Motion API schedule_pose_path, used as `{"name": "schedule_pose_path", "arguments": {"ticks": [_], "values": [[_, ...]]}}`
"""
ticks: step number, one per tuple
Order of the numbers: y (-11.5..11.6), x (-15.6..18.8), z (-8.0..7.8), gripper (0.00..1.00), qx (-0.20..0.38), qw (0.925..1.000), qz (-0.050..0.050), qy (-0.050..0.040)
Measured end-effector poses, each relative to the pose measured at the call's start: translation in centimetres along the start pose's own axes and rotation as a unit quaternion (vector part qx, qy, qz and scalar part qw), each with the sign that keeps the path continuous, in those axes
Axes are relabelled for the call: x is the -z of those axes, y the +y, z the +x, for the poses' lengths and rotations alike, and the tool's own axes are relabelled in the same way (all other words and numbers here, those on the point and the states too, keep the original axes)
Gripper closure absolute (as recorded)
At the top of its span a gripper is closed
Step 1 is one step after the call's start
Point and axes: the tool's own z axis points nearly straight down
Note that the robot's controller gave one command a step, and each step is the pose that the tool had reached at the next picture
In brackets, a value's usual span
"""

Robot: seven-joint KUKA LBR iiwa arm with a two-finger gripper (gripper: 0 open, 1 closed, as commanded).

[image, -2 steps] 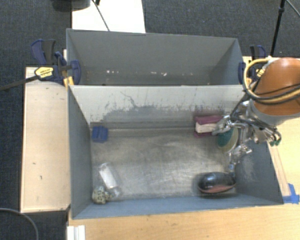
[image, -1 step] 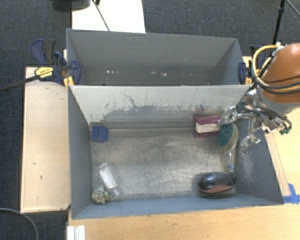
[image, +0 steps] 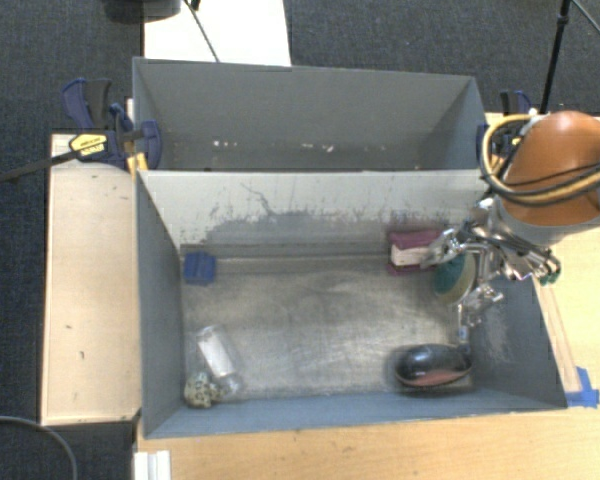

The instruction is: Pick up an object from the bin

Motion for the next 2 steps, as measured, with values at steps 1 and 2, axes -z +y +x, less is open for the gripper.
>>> {"name": "schedule_pose_path", "arguments": {"ticks": [1,2], "values": [[0.32,-1.10,-0.49,0.00,-0.024,0.9997,0.001,0.0005],[1.20,-2.09,-0.59,0.00,0.258,0.9662,-0.005,0.0011]]}}
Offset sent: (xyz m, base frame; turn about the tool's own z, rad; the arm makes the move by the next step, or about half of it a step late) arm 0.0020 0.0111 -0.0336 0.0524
